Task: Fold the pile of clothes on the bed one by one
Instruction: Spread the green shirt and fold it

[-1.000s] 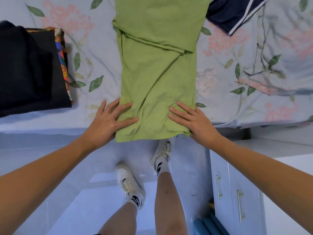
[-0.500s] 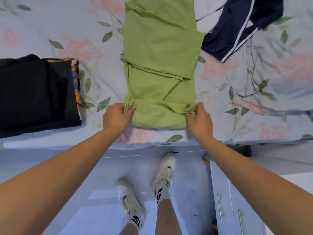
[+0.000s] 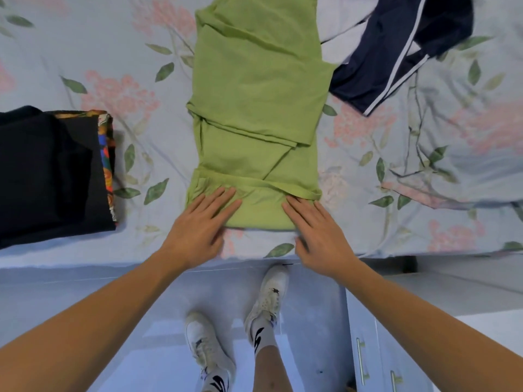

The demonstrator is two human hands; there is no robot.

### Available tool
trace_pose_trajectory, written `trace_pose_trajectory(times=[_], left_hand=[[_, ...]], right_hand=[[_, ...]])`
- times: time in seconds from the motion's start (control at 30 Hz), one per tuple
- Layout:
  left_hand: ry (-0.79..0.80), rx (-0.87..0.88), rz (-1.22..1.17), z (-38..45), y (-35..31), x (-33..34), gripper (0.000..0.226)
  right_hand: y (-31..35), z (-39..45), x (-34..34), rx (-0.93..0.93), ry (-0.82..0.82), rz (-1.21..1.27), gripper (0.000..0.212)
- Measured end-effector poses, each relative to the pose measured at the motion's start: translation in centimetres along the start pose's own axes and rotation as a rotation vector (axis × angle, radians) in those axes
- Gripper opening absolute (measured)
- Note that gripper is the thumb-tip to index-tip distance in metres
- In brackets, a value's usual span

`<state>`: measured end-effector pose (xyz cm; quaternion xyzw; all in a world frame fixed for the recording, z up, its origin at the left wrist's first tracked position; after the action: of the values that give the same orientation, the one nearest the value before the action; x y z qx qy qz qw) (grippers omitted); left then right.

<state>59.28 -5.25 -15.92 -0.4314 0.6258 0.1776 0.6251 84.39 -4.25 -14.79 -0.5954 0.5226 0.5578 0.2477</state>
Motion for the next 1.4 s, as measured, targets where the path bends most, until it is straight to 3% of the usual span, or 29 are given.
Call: trace_pose_trajectory(times=[0.17,0.23,0.33,0.47,0.63,0.73,0.8,0.9,0.97,1.03,1.1,1.13,1.2,1.23,1.27,1.4], left_hand=[[-0.017,-0.064,0.006,2.7,2.5,-1.6,0.099],[-0.036,-0.07,-0.046,3.1,3.1,-2.3,0.096],[-0.129,-0.081,-0.217,3.5,4.4,-4.0,0.066],[-0.269,-0.364,-0.531,5.3,8.3,-9.0,0.021],[-0.513,-0.494,-0.728,11.9,15.1,-17.9,0.025],[-0.617,-0.547,-0.86,17.3,20.1,-21.1,0.015],[-0.643,-0.588,-0.916,20.8,23.8,-21.7,0.008],[-0.629,-0.663,-0.845,25.7,28.4,-22.0,0.017],[-0.652,-0.688,-0.638,28.3,29.6,-22.8,0.029],[-0.664,-0.666,-0.328,29.0,28.6,-23.4,0.046],[-0.68,-0.502,-0.125,28.4,25.8,-22.8,0.059],[-0.629,-0.359,-0.071,28.0,24.1,-21.4,0.061],[-0.398,-0.18,0.015,27.8,22.3,-17.0,0.065],[-0.301,-0.175,0.019,27.8,22.7,-14.8,0.069],[-0.253,-0.222,0.004,27.9,23.6,-13.3,0.074],[-0.297,-0.572,-0.136,28.3,28.1,-13.1,0.105]], right_hand=[[-2.2,3.5,-2.0,0.058,-0.067,-0.033,0.081],[-2.9,4.7,-2.9,0.036,-0.093,0.006,0.069],[-4.5,6.1,-4.3,0.024,-0.117,0.152,0.048],[-6.3,10.3,-9.1,0.213,0.001,0.465,0.031],[-8.1,20.4,-17.9,0.26,-0.152,0.642,0.012],[-8.8,27.3,-21.9,0.317,-0.212,0.657,0.015],[-9.7,32.1,-23.1,0.373,-0.202,0.662,0.004],[-12.1,38.5,-23.4,0.505,-0.205,0.613,0.01],[-13.0,41.1,-23.5,0.593,-0.277,0.508,0.017],[-12.4,41.4,-23.7,0.639,-0.442,0.301,0.039],[-9.7,39.4,-23.0,0.518,-0.632,0.126,0.053],[-7.8,38.3,-21.6,0.371,-0.629,0.073,0.055],[-5.4,37.0,-16.9,0.151,-0.384,-0.018,0.06],[-5.5,37.2,-14.7,0.128,-0.25,-0.043,0.064],[-6.1,37.7,-13.4,0.152,-0.18,-0.054,0.067],[-10.0,40.5,-14.4,0.398,-0.183,-0.042,0.086]])
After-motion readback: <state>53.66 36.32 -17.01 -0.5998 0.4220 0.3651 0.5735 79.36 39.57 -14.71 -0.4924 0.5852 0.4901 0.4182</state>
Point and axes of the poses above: each hand's wrist, its own z-axis towards the middle knuckle, its own x-axis out of the palm, y = z × x, the point moved 7 cm from there along z, towards the middle knuckle, and after that the axes turned 12 degrees about x, right-handed, at the moved point
